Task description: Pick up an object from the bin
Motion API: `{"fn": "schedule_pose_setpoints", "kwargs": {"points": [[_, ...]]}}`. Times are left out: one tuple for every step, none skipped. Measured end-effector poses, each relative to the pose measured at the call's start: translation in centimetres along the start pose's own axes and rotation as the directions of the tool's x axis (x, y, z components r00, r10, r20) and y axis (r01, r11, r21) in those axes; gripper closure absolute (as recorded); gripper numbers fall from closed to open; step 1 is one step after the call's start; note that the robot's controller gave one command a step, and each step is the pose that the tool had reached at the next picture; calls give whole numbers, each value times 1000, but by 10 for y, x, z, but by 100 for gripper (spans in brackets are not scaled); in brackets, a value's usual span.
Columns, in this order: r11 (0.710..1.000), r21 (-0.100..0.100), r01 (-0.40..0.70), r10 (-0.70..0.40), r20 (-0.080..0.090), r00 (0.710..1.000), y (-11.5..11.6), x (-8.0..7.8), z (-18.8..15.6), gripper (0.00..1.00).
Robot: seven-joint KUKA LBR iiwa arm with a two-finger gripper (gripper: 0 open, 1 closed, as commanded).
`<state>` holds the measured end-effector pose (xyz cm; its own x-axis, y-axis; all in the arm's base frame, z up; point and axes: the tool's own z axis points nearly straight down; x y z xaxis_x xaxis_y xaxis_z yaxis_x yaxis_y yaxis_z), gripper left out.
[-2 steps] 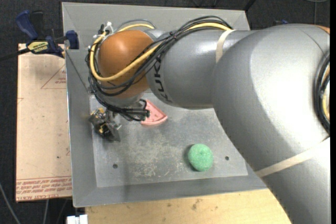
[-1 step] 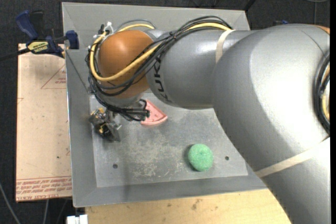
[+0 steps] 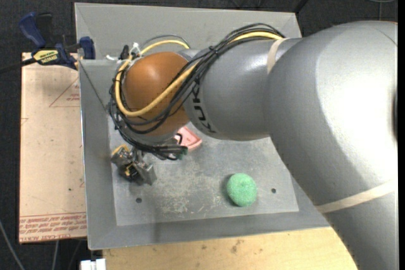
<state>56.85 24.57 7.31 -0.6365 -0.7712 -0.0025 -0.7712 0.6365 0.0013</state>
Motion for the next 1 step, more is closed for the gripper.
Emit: {"fn": "schedule_pose_setpoints", "kwargs": {"points": [[1000, 0, 27, -27, 1, 1000, -27, -1, -4, 100]]}}
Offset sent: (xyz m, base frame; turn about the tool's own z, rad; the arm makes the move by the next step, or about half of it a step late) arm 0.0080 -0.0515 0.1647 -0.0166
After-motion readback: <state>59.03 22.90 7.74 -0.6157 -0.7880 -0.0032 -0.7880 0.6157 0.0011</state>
